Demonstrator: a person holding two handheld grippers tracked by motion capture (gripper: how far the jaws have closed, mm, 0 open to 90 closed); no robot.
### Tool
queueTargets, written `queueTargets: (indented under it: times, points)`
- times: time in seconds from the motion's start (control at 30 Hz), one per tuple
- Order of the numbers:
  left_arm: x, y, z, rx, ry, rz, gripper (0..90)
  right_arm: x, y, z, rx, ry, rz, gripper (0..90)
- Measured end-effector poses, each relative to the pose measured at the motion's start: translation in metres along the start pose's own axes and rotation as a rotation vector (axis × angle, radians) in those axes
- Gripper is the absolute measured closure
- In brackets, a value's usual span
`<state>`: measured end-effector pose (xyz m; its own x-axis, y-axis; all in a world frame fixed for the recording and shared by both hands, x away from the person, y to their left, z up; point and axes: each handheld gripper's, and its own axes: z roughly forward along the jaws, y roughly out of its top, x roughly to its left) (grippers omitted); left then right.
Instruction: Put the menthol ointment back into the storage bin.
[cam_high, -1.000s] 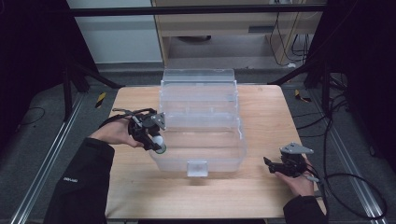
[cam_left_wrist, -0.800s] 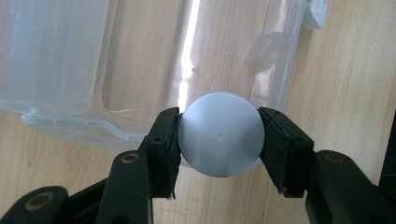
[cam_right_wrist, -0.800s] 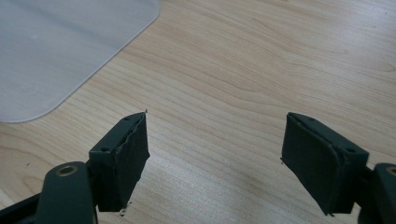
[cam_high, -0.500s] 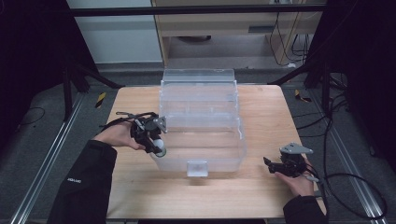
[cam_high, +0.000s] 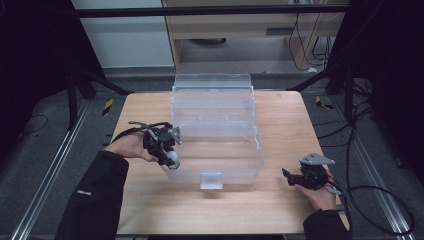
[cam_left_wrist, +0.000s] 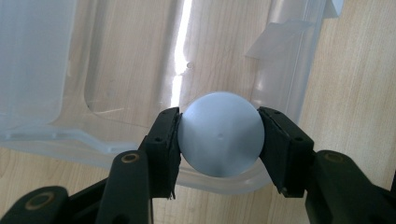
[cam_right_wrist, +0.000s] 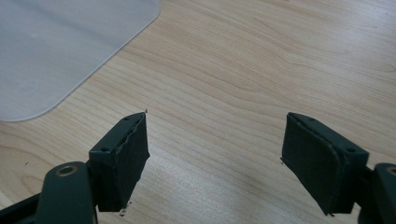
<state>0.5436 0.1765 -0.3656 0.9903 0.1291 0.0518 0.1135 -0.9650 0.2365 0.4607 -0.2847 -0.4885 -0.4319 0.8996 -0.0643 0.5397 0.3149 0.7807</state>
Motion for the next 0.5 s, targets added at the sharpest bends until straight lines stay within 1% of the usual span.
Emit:
queueTargets:
  times: [0.07, 0.17, 0.27, 0.4, 0.43, 0.5]
  points:
    - [0.0002, -0.001, 0.0022, 0.003, -0.003, -0.001, 50.2, 0.0002, 0.0001, -0.0002, 0.001, 0.001, 0.004, 22.8]
    - [0.0003, -0.0031, 0.0049, 0.004, -0.007, -0.005, 50.2, -0.0003, -0.0002, 0.0008, 0.0, 0.0, -0.006, 22.8]
    - [0.0006, -0.0045, 0.0073, 0.007, -0.011, -0.009, 50.2, 0.0006, -0.0001, 0.0007, 0.004, 0.004, 0.003, 22.8]
    - [0.0008, -0.0051, 0.0099, 0.007, -0.011, -0.009, 50.3, 0.0005, -0.0001, 0.0006, 0.004, 0.003, 0.003, 22.8]
    - [0.0009, -0.0048, 0.0107, 0.018, -0.011, -0.01, 50.3, 0.0005, -0.0002, 0.0006, 0.004, 0.002, 0.002, 22.7]
    - [0.0009, -0.0047, 0.011, 0.02, -0.011, -0.01, 50.3, 0.0006, -0.0002, 0.0007, 0.004, 0.003, 0.003, 22.6]
